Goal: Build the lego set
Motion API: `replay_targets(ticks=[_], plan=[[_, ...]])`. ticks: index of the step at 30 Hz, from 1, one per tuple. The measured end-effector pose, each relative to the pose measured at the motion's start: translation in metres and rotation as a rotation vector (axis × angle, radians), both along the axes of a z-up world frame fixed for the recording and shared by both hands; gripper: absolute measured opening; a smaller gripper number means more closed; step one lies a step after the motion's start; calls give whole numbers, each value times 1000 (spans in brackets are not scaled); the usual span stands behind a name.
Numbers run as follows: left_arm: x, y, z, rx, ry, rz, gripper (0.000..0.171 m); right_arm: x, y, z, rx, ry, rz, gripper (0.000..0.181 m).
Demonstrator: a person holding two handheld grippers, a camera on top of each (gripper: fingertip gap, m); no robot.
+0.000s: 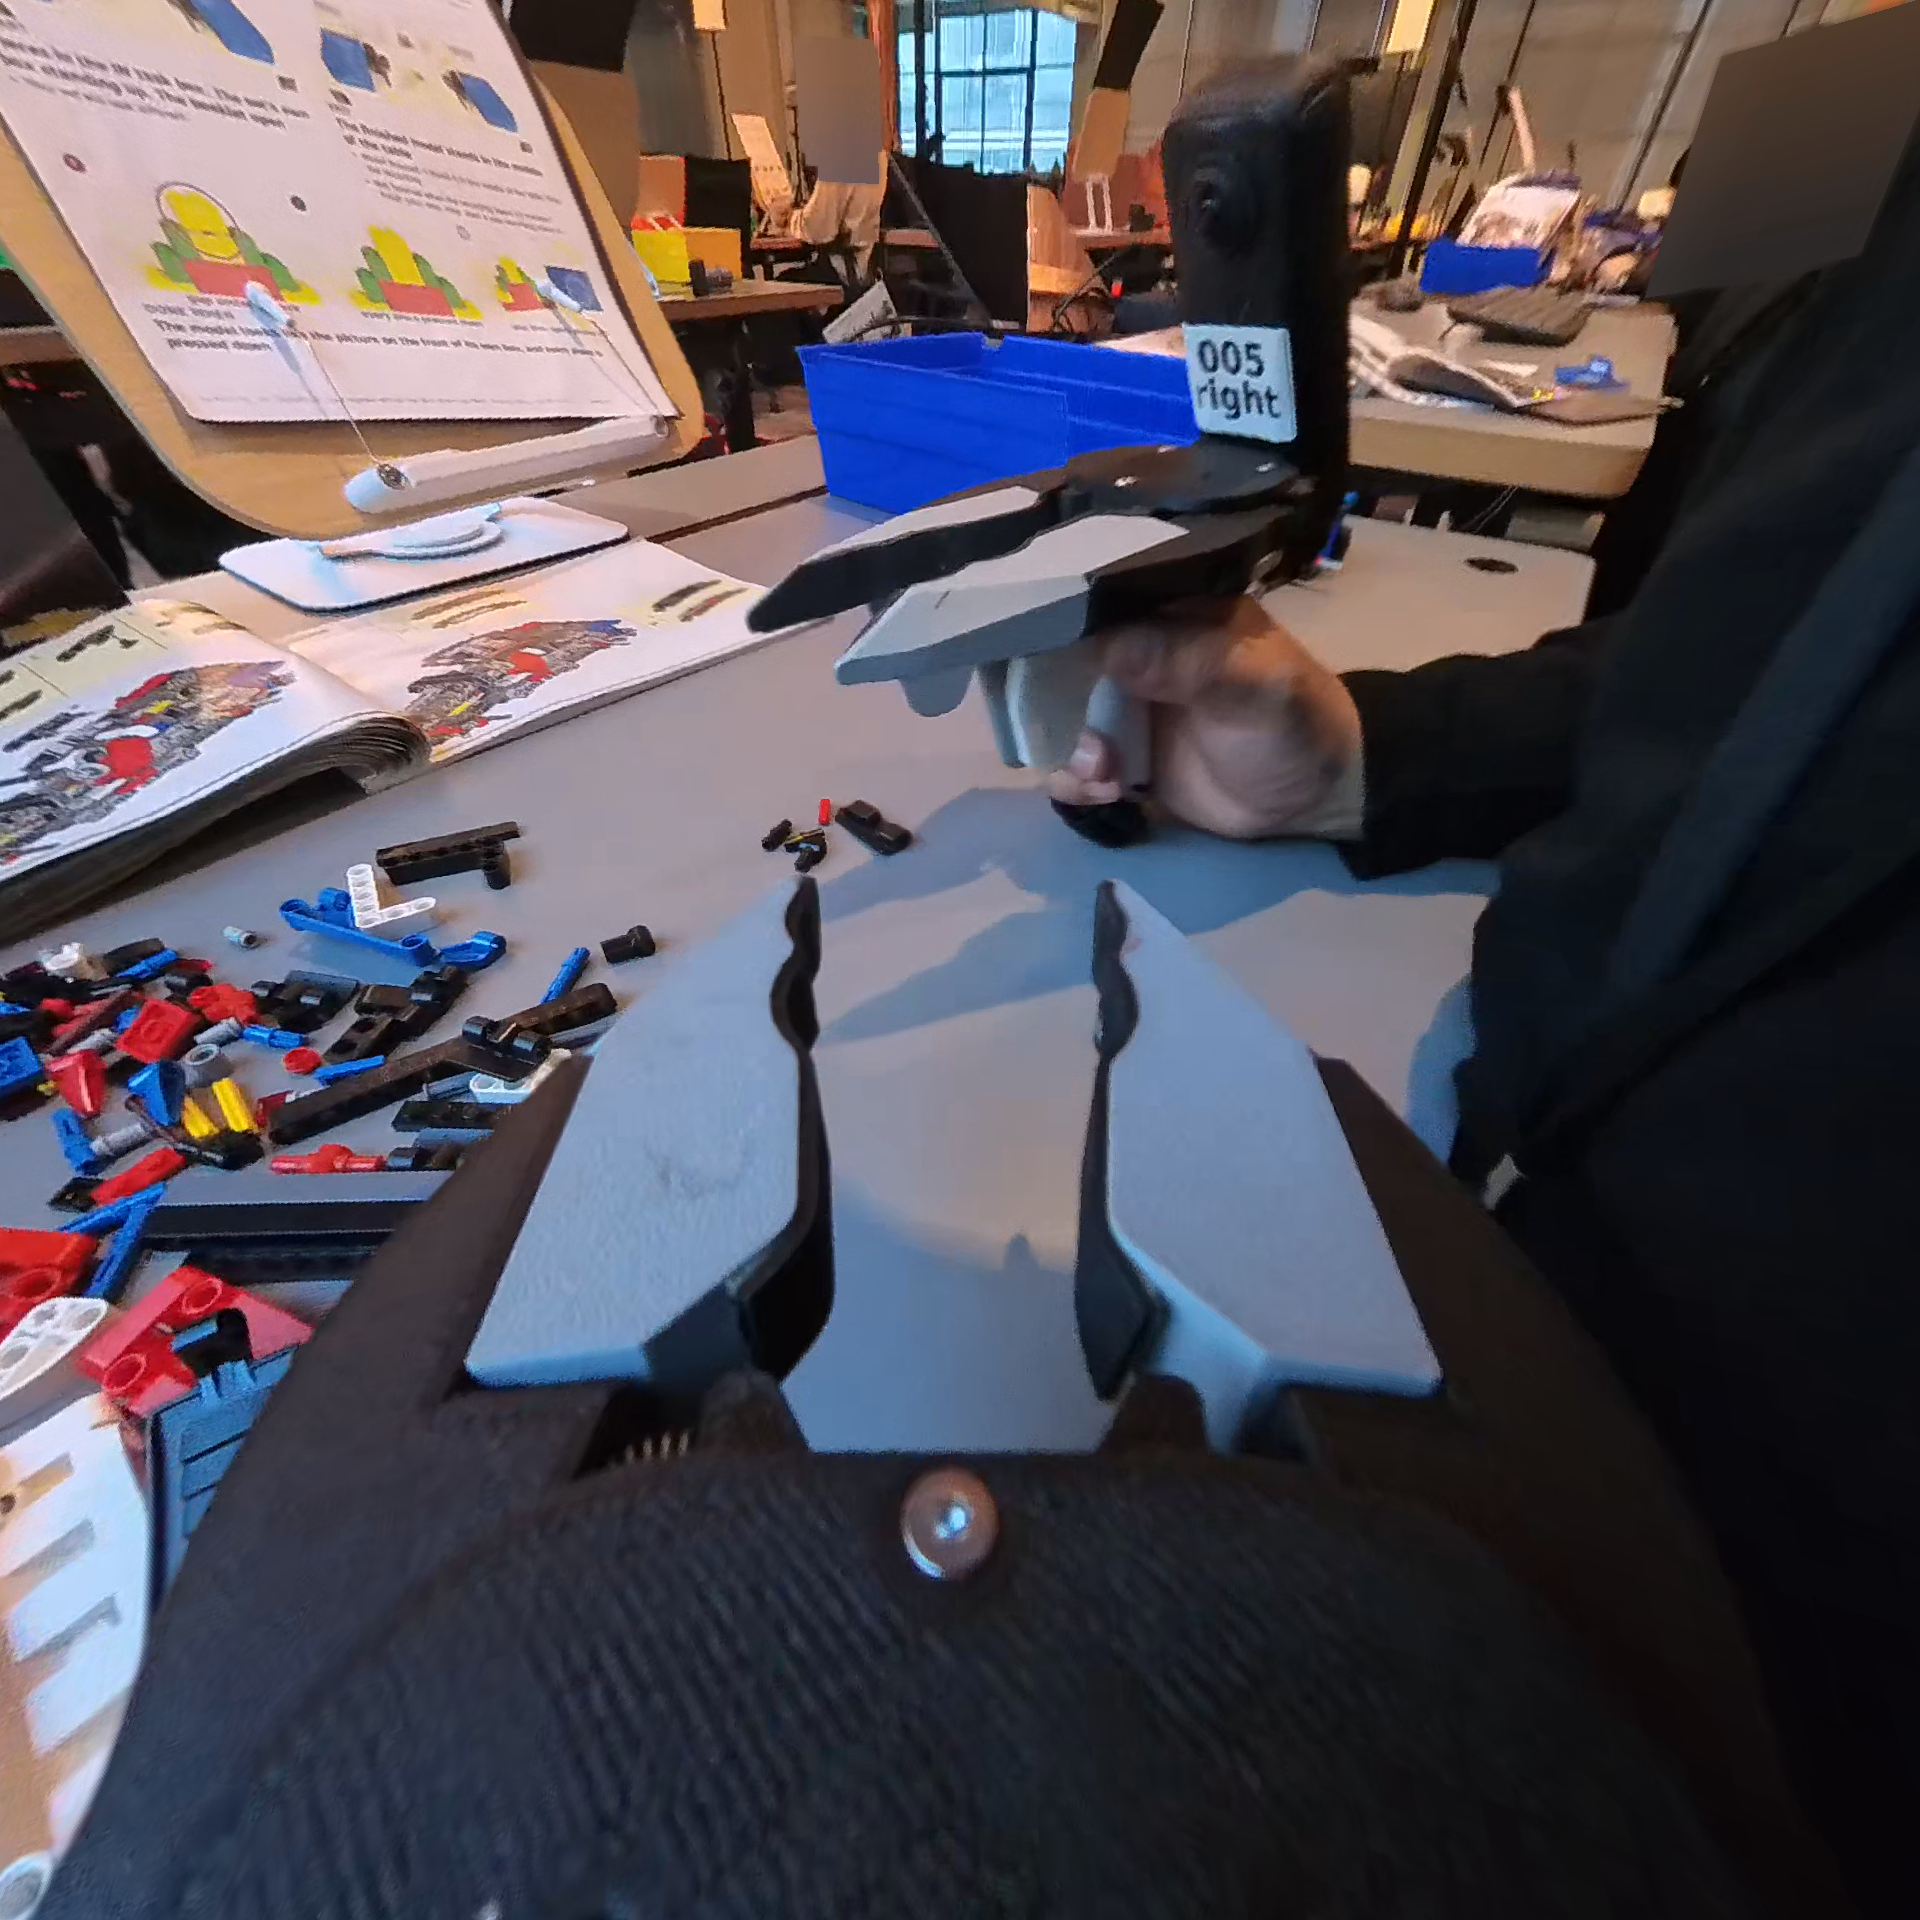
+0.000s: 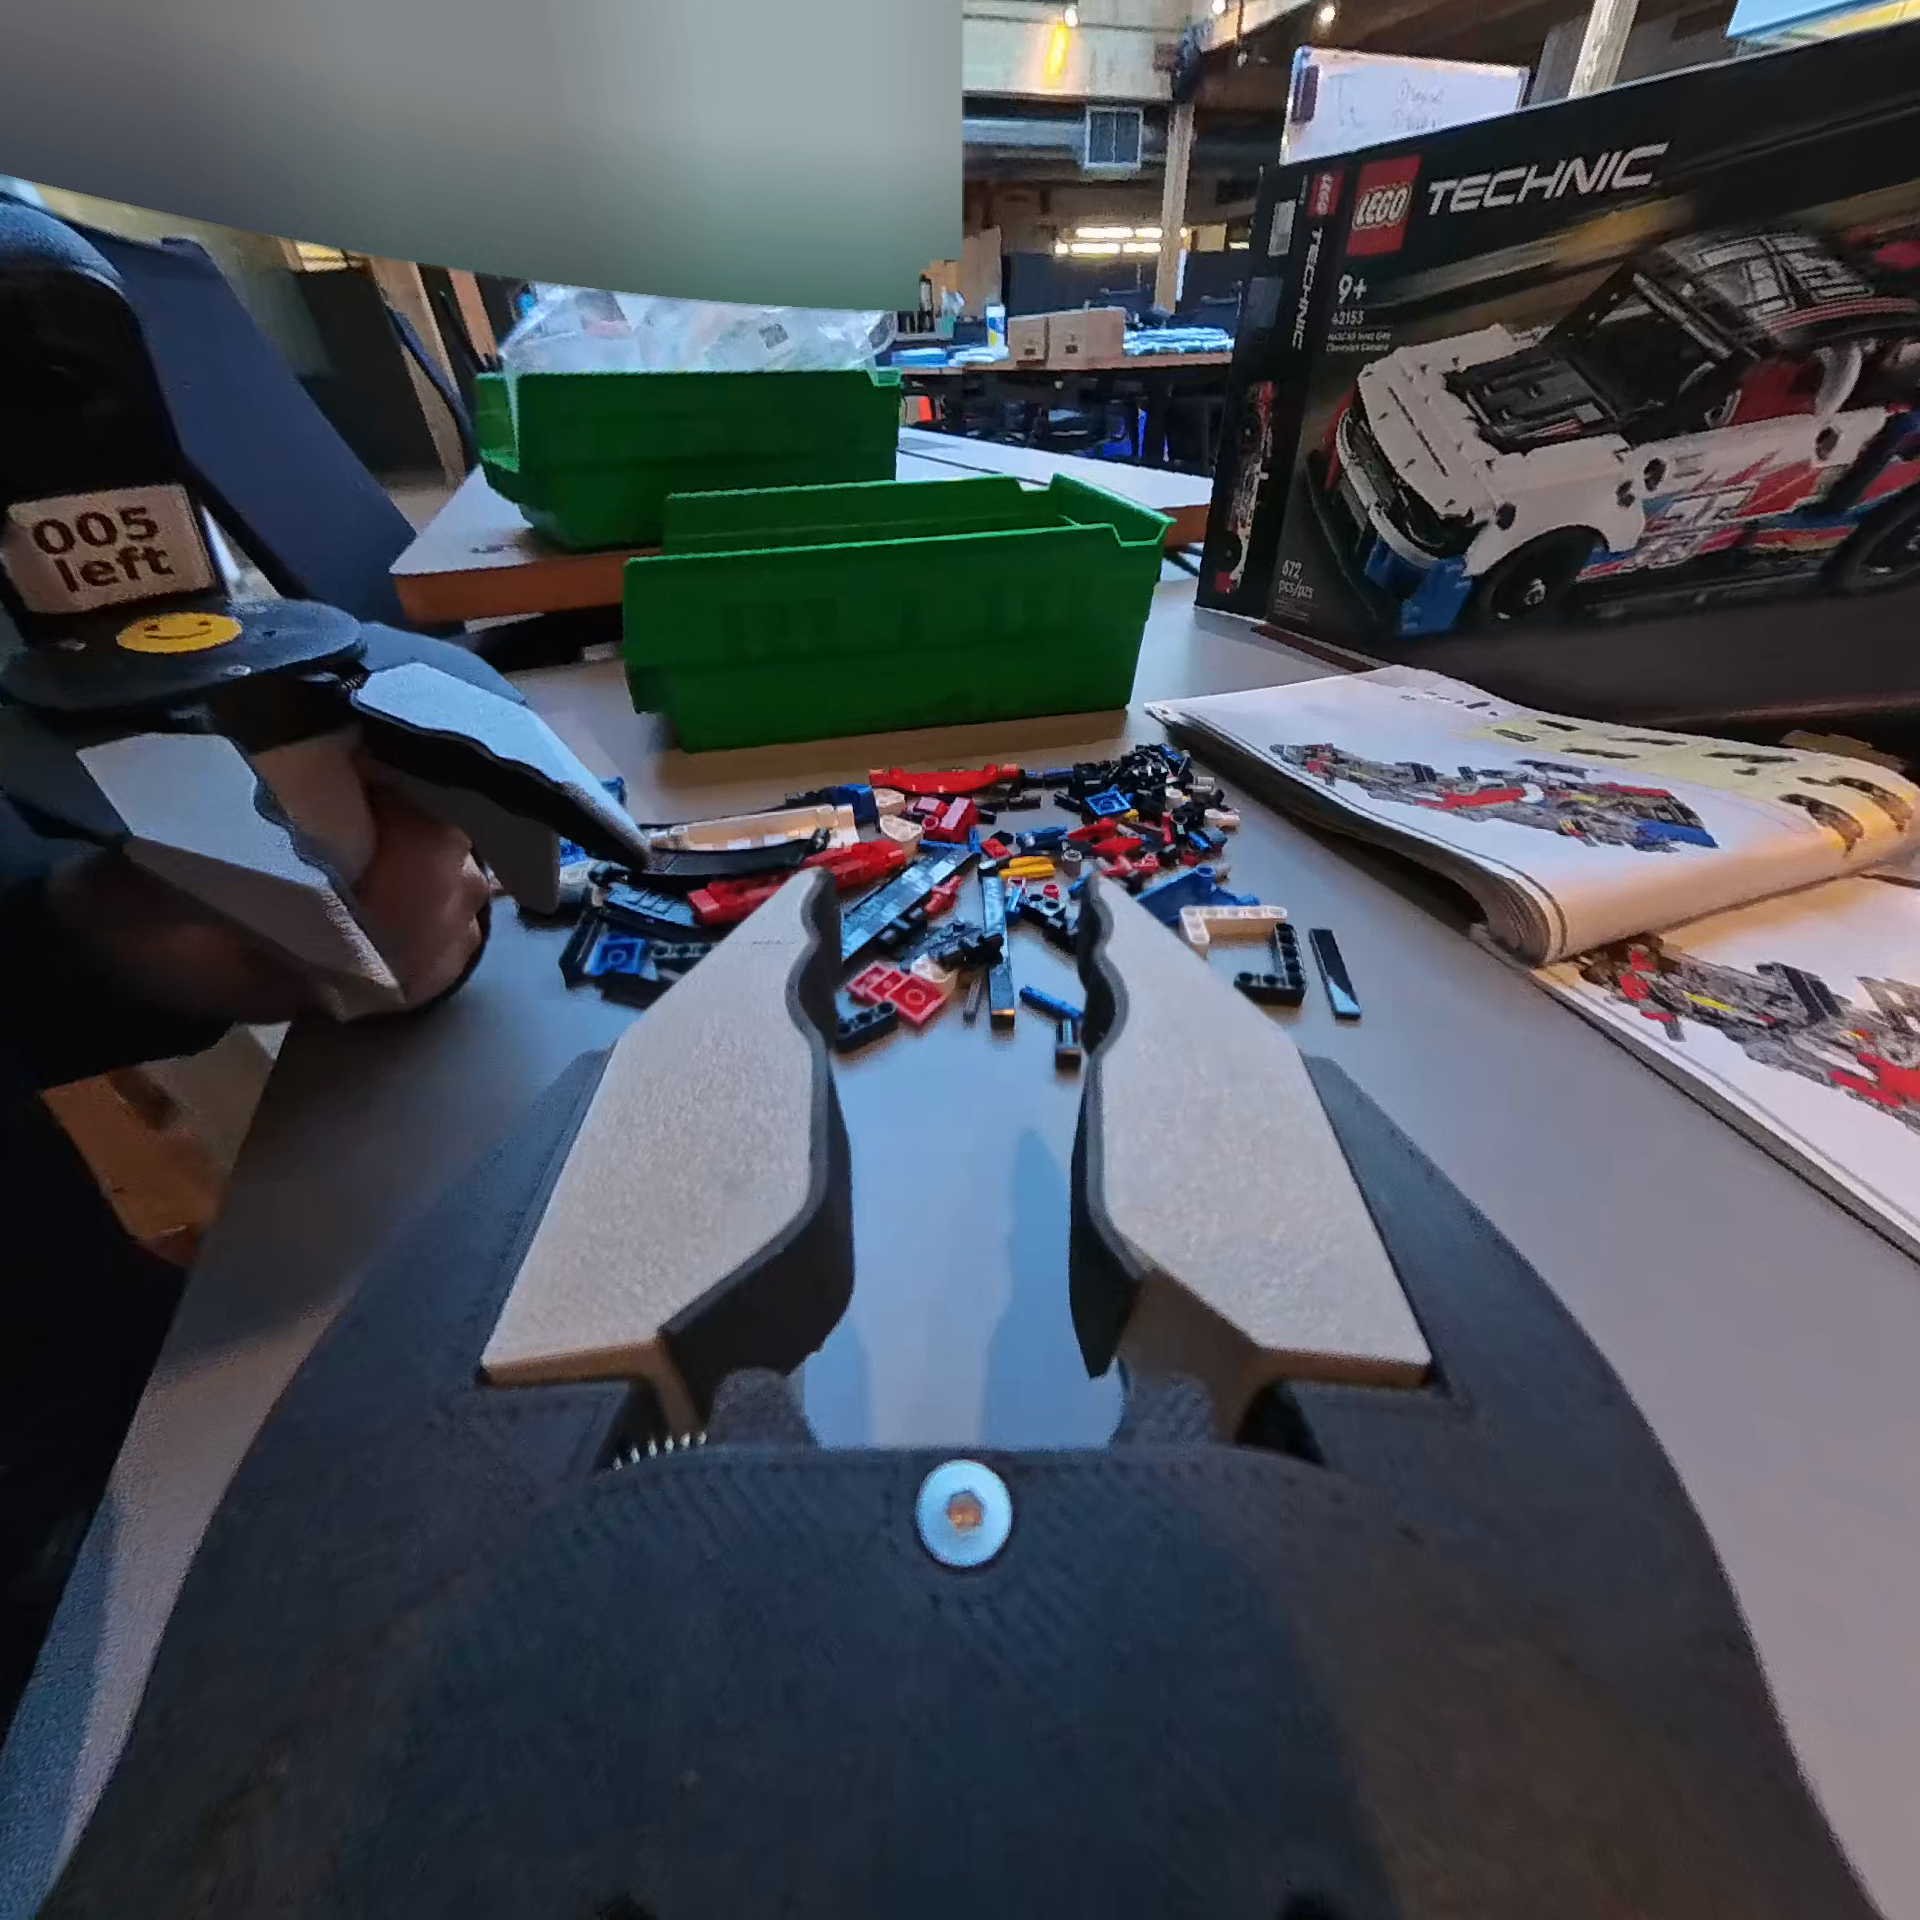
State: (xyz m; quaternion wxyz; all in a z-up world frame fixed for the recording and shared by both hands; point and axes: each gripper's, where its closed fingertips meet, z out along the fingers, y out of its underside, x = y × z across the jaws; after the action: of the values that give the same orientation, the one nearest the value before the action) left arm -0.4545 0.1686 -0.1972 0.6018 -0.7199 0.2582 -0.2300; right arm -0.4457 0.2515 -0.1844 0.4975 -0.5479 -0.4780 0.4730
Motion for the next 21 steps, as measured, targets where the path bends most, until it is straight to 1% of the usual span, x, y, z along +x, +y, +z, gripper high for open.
replay_targets(ticks=[3, 6, 8, 12, 17, 21], plan=[[-3, 2, 0, -15, -21, 10, 48, -2, -2, 3, -25, 17, 25, 43], [-1, 1, 0, -9, -13, 4, 48, 7, 0, 9, -44, 50, 10, 43], [0, 0, 1, 7, -4, -1, 48, 16, 5, 13, -45, 62, -24, 44], [7, -7, 3, 33, 3, -40, 48, 28, 16, 21, 27, 76, -122, 42], [6, -9, 7, 52, -26, -49, 47, 29, 23, 10, 51, 23, -181, 42], [3, -9, 10, 35, -75, -63, 46, 23, 23, 1, 25, -8, -167, 42]])
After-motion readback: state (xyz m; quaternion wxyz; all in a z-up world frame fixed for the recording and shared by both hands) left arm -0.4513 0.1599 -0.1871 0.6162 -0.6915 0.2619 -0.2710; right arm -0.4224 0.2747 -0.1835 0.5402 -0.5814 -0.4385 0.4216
